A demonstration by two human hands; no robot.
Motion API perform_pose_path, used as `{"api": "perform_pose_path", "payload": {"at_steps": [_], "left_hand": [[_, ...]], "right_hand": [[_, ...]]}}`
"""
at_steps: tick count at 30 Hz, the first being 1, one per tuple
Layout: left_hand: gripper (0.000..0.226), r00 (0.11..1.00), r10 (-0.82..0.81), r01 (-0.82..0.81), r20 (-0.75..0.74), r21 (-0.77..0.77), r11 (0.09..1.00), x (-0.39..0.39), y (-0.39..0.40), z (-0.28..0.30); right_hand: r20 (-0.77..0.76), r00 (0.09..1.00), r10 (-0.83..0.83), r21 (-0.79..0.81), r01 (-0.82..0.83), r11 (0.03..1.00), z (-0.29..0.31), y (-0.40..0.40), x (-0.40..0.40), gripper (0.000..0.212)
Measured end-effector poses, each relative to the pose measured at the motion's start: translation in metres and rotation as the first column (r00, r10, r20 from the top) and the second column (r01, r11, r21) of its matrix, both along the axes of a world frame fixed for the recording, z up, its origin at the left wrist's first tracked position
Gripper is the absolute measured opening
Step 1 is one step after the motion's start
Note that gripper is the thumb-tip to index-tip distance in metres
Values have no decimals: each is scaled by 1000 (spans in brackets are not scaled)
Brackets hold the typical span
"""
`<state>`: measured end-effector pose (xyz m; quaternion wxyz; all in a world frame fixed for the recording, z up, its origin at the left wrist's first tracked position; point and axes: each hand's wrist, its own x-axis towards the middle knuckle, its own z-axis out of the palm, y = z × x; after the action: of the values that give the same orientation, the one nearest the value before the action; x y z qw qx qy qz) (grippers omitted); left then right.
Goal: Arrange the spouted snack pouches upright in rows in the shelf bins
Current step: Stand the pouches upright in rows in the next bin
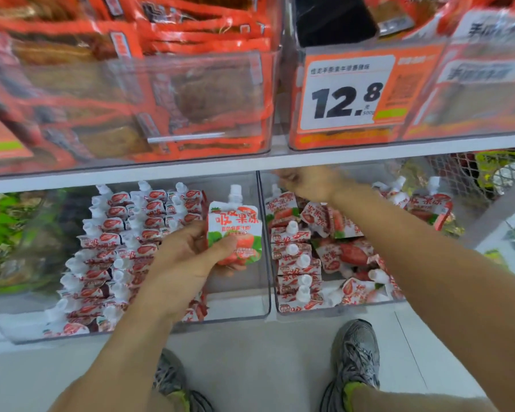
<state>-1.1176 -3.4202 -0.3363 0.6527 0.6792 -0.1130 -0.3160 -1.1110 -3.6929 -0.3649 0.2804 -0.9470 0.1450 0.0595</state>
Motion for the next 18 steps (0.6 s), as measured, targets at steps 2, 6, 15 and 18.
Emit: {"api": "perform_pose_path", "payload": {"at_steps": [2, 6, 15, 18], "left_hand": [[25, 1000, -16, 16, -6, 2, 1000, 2, -2, -1], [22, 1000, -10, 11, -10, 16, 1000, 8, -1, -3], [26, 1000, 10, -10, -4, 77, 997, 18, 8, -7], [24, 999, 33, -32, -11, 75, 997, 20, 11, -8]], "right_hand": [[-188, 981, 58, -34, -66, 997, -3, 1, 16, 66], [-316, 945, 82, -215, -155, 964, -11, 7, 28, 77], [-411, 908, 77, -328, -226, 917, -9, 16, 20, 71], [-422, 905, 57, -342, -218, 914, -2, 13, 15, 68]]}}
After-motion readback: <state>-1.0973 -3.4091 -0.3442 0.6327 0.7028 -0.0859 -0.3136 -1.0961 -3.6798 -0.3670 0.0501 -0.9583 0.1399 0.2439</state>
